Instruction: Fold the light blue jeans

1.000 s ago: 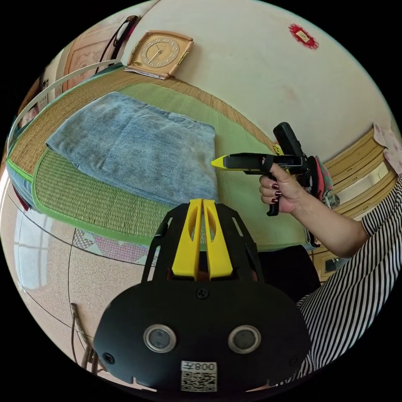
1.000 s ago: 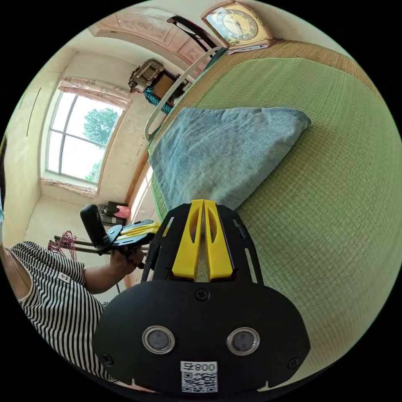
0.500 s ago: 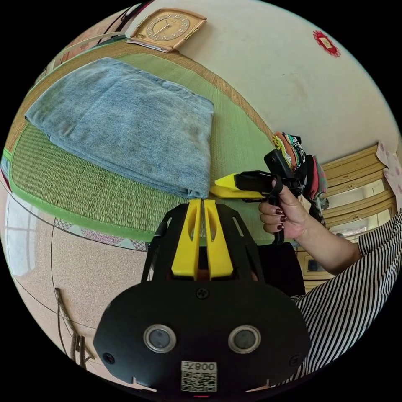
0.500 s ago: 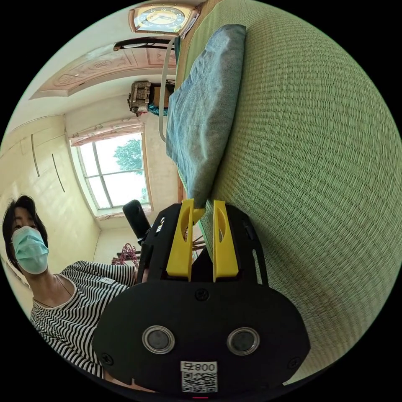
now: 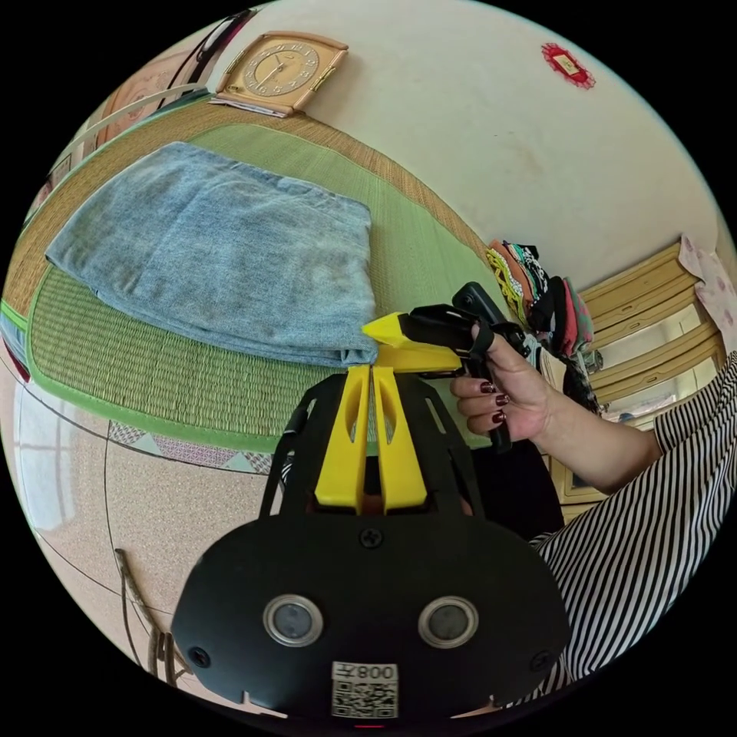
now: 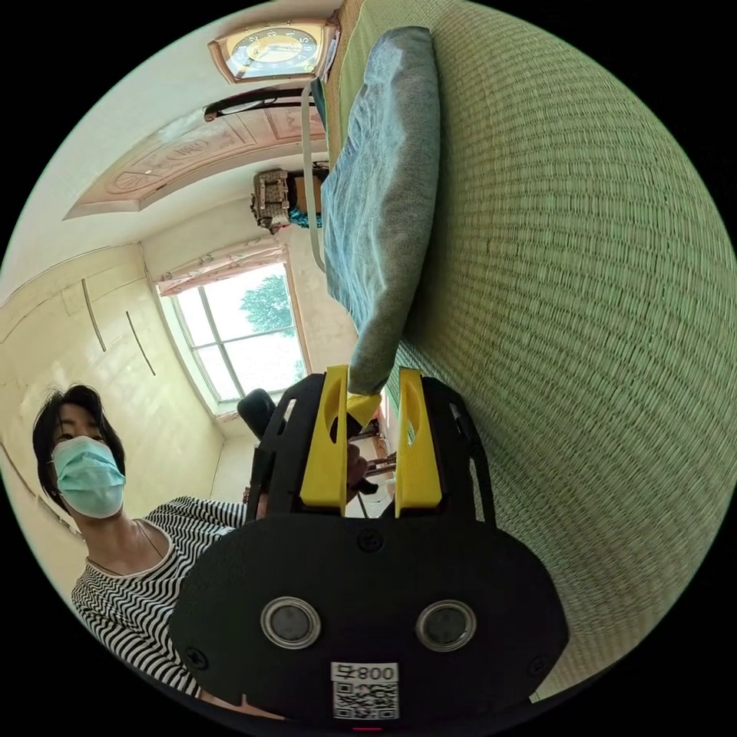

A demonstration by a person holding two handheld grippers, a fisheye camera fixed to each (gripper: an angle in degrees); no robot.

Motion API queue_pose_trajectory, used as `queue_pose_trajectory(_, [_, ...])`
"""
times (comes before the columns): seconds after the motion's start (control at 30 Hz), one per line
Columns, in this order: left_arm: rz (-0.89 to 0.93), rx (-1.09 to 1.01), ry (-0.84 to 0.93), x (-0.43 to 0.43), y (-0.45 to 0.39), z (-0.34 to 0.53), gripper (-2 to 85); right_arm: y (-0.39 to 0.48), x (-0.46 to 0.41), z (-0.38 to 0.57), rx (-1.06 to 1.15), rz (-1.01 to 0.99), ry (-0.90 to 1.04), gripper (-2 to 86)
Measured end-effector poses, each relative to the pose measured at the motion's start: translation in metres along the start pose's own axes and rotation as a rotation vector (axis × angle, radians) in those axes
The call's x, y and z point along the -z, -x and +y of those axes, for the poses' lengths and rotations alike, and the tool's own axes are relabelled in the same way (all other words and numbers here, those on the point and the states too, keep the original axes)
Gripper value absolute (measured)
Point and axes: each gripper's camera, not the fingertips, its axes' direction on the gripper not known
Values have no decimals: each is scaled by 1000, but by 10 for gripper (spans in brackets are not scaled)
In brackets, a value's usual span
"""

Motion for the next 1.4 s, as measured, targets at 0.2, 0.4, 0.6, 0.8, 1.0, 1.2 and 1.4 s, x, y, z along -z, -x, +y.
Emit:
queue_pose_trajectory(0.2, [25,22,-14,19,20,0,4,9,-10,-18,-34,-38,-9,67])
queue_pose_trajectory(0.4, [115,161,-83,53,70,11,12,57,-9,-35,18,-43,-15,39])
queue_pose_trajectory(0.6, [431,491,-365,96,170,29,73,125,-8,-64,78,-113,-40,26])
queue_pose_trajectory(0.8, [553,695,-579,121,243,34,108,193,-11,-101,143,-126,-59,19])
queue_pose_trajectory(1.0, [595,799,-628,126,278,18,130,244,-21,-128,171,-132,-75,16])
queue_pose_trajectory(1.2, [604,827,-590,119,295,-15,145,279,-27,-142,172,-142,-85,14])
queue_pose_trajectory(1.4, [604,827,-540,97,297,-46,139,307,-29,-147,163,-144,-83,13])
